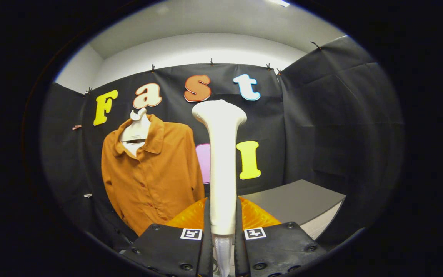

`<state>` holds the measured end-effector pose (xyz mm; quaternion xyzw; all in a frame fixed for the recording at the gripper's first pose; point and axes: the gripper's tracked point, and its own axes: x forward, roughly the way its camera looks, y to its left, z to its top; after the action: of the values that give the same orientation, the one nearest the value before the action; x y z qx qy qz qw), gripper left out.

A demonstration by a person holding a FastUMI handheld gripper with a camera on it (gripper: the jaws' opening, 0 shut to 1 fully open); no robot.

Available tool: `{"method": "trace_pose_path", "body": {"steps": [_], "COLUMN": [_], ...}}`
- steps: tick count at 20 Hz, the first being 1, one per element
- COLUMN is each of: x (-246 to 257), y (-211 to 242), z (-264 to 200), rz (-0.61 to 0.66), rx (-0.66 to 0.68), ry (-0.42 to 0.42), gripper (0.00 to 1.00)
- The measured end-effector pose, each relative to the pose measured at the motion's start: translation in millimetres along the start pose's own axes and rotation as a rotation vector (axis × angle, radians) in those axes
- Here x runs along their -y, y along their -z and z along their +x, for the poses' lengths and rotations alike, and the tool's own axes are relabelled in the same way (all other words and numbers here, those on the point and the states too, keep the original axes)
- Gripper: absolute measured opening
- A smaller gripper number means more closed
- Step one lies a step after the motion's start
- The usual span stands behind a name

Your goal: Iron the clothes twice with a garment steamer, once on the left side and once on the right side.

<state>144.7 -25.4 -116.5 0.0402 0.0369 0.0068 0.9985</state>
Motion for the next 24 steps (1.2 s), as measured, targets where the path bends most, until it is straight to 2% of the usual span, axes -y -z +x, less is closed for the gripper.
{"method": "trace_pose_path", "body": {"steps": [5,12,24], "x": [-59,-113,-131], "y": [6,38,90], "z": [10,42,94], "rz": [-0.041,-0.067,-0.091], "rx": [0.013,-0.033,-0.107], "ry": [-0.031,-0.059,-0.031], "gripper": [0.25,0.25,0.25]}}
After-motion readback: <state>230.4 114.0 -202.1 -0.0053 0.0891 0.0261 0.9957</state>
